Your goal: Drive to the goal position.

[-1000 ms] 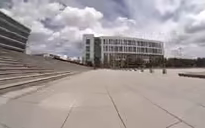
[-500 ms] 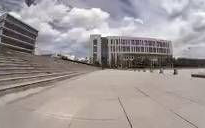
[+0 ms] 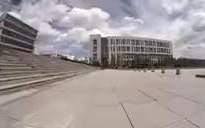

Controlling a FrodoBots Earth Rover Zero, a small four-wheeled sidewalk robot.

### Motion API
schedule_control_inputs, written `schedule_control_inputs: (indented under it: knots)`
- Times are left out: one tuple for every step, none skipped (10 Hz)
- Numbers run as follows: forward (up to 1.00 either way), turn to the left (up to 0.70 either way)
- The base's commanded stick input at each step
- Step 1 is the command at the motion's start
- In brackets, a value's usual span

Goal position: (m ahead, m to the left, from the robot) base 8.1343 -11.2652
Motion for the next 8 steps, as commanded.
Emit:
schedule_control_inputs:
  knots:
    - [0.70,0.01]
    - [0.70,0.08]
    - [0.70,0.05]
    - [0.70,0.00]
    - [0.70,0.00]
    - [0.70,0.00]
    - [0.70,0.00]
    - [0.70,0.00]
